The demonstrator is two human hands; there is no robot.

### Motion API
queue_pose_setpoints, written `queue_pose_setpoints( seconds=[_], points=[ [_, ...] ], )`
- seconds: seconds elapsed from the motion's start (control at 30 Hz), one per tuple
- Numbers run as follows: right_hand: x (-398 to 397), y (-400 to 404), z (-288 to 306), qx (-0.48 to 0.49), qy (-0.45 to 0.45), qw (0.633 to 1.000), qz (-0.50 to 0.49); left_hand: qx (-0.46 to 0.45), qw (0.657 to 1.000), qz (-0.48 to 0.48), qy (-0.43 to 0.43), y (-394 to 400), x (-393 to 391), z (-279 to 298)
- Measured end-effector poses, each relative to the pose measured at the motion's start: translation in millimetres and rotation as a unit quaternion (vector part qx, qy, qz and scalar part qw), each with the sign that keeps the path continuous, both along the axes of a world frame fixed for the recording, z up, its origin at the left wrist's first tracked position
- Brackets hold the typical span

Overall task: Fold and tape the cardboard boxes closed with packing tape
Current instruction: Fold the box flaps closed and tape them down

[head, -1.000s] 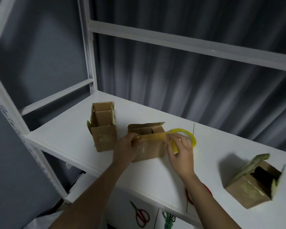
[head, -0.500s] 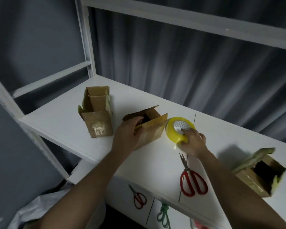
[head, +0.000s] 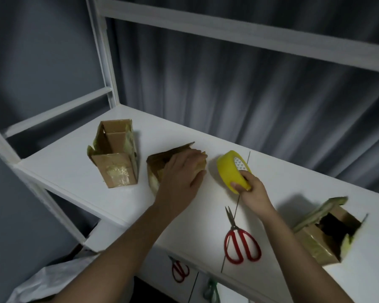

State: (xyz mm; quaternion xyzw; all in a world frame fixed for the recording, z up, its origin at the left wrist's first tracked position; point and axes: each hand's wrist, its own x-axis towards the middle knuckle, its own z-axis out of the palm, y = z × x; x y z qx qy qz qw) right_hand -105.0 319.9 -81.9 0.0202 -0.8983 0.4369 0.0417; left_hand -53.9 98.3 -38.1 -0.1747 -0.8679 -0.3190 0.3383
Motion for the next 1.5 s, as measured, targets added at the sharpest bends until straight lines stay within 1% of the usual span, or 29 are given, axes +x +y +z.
queue_pose_setpoints(
  seconds=[0.03, 0.1, 0.2, 0.27, 0.3, 0.37, 0.4, 0.47, 0.53, 0.6, 0.63, 0.73, 0.83, 0.93, 1.0, 1.07, 1.13, 1.17, 1.23, 1.27, 1.33, 1.37, 1.43, 1.5],
  points=[
    [11.5, 0.7, 8.5, -0.051, 0.013, 0.999, 0.005, 0.014, 1.0, -0.011, -0.024, 8.3, -0.7, 4.1],
    [31.6, 2.2, 26.1, -0.114, 0.027, 0.993, 0.017, 0.061, 0.99, -0.044, -0.117, 22.8, -2.4, 13.8],
    [53.9, 6.0, 48.0, -0.147, 0.026, 0.988, 0.047, 0.126, 0.964, -0.077, -0.219, 38.5, -9.7, 24.7],
    [65.1, 8.1, 60.3, -0.171, 0.015, 0.983, 0.059, 0.151, 0.945, -0.117, -0.267, 43.3, -15.3, 31.2],
    [69.8, 8.0, 66.1, -0.188, 0.013, 0.98, 0.07, 0.137, 0.943, -0.141, -0.268, 43.7, -17.9, 33.3],
    [77.4, 6.8, 77.4, -0.218, 0.009, 0.972, 0.088, 0.063, 0.954, -0.178, -0.234, 41.1, -19.3, 36.0],
    [79.8, 6.5, 82.3, -0.238, 0.004, 0.967, 0.094, 0.038, 0.954, -0.204, -0.217, 38.4, -19.3, 36.8],
    [82.5, 6.1, 92.1, -0.281, -0.021, 0.955, 0.096, 0.015, 0.937, -0.267, -0.223, 32.5, -17.5, 39.0],
    [85.1, 3.9, 99.8, -0.303, -0.051, 0.947, 0.097, -0.005, 0.922, -0.303, -0.241, 26.0, -16.0, 40.6],
    [88.1, -0.6, 104.0, -0.313, -0.07, 0.942, 0.099, 0.001, 0.923, -0.313, -0.223, 18.5, -16.0, 42.2],
    [89.7, -2.9, 104.7, -0.319, -0.077, 0.939, 0.102, 0.003, 0.928, -0.311, -0.203, 14.7, -16.1, 42.2],
    [97.1, -8.3, 105.2, -0.353, -0.089, 0.925, 0.111, -0.031, 0.951, -0.274, -0.137, 5.4, -9.9, 42.3],
    [105.0, -11.0, 102.1, -0.395, -0.081, 0.908, 0.112, 0.014, 0.959, -0.248, -0.137, -1.8, -2.9, 36.7],
    [109.1, -17.5, 98.7, -0.392, -0.055, 0.91, 0.122, 0.106, 0.953, -0.221, -0.18, -8.1, -2.7, 32.5],
    [110.1, -24.2, 99.5, -0.38, -0.041, 0.915, 0.128, 0.174, 0.931, -0.242, -0.209, -13.0, -3.0, 32.5],
    [109.9, -30.6, 101.4, -0.388, -0.035, 0.911, 0.137, 0.228, 0.903, -0.279, -0.234, -15.4, -1.0, 32.6],
    [109.6, -37.8, 105.3, -0.407, -0.033, 0.901, 0.147, 0.256, 0.883, -0.304, -0.249, -17.8, 0.1, 30.3],
    [109.0, -41.5, 107.3, -0.408, -0.032, 0.9, 0.15, 0.256, 0.882, -0.302, -0.256, -19.8, -0.2, 30.1],
    [107.9, -49.9, 111.8, -0.392, -0.029, 0.909, 0.14, 0.234, 0.89, -0.287, -0.265, -25.1, -2.4, 33.0],
    [107.3, -54.0, 113.4, -0.379, -0.028, 0.916, 0.13, 0.198, 0.905, -0.273, -0.259, -28.6, -3.9, 36.6],
    [106.0, -59.9, 115.3, -0.35, -0.031, 0.929, 0.12, 0.076, 0.943, -0.247, -0.21, -34.2, -3.0, 47.4],
    [106.0, -62.7, 116.7, -0.34, -0.034, 0.932, 0.118, 0.014, 0.955, -0.243, -0.172, -35.1, -0.4, 52.9],
    [106.1, -66.8, 119.4, -0.331, -0.039, 0.935, 0.118, -0.061, 0.962, -0.238, -0.118, -35.7, 3.9, 59.9],
    [105.8, -68.6, 121.4, -0.334, -0.04, 0.934, 0.122, -0.085, 0.967, -0.211, -0.113, -37.2, 6.6, 64.1]
  ],
)
